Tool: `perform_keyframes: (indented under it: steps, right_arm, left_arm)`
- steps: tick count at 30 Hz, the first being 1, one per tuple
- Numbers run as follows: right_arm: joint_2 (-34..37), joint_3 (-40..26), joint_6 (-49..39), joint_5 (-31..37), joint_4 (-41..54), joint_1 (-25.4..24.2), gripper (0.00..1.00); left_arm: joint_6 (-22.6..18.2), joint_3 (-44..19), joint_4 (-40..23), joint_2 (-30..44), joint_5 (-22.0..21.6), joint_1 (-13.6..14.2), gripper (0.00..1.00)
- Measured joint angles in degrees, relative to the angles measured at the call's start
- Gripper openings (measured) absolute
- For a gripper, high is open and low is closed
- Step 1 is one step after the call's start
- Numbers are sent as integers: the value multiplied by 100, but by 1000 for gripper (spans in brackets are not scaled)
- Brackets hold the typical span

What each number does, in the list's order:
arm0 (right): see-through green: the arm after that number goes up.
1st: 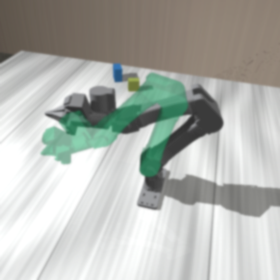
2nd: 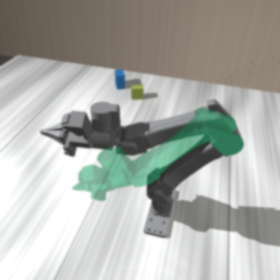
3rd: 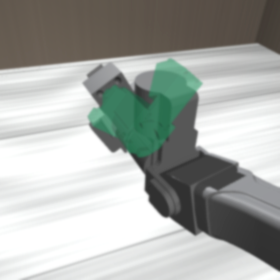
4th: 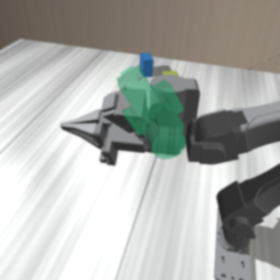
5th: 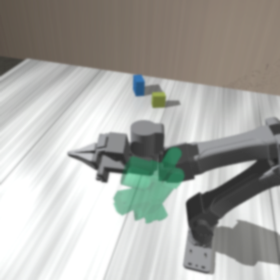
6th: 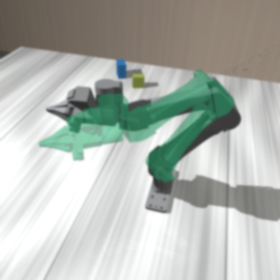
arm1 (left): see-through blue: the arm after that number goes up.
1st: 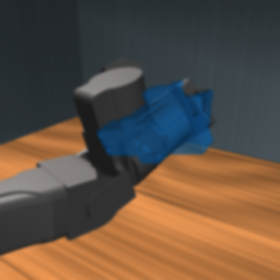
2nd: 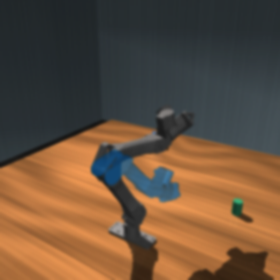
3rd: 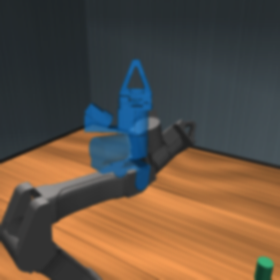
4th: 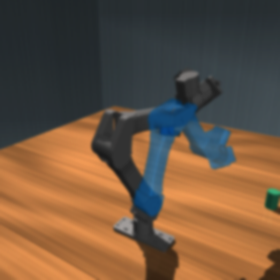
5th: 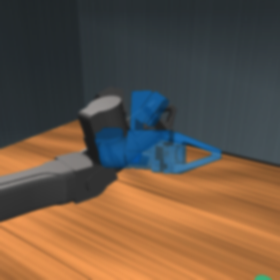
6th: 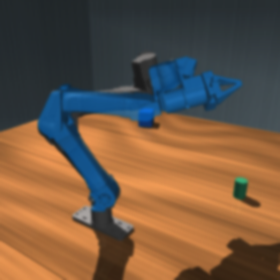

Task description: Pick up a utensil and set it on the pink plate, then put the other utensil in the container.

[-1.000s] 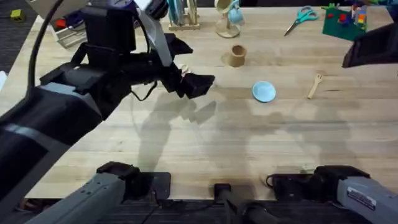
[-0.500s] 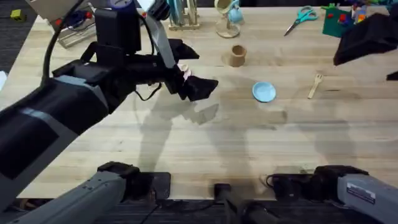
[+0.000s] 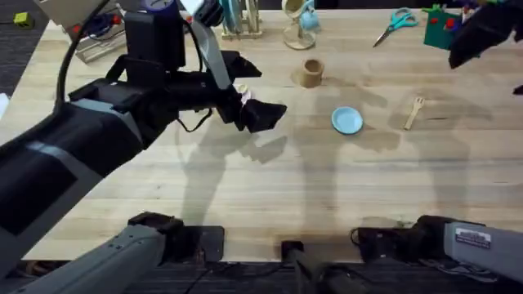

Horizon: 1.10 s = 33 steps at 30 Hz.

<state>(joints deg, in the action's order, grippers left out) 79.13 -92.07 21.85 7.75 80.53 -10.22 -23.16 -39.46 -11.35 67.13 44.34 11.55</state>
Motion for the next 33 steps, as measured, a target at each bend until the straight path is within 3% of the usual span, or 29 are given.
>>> perform_keyframes:
  steps: [21,33]
  right_arm:
    - [2086,34,260,17,-744,-133,995]
    - [2135,1673,345,57,-2411,-172,993]
  left_arm:
    - [1,0,4,-2,-63,0,975]
    - [-2,0,7,-2,-63,0,975]
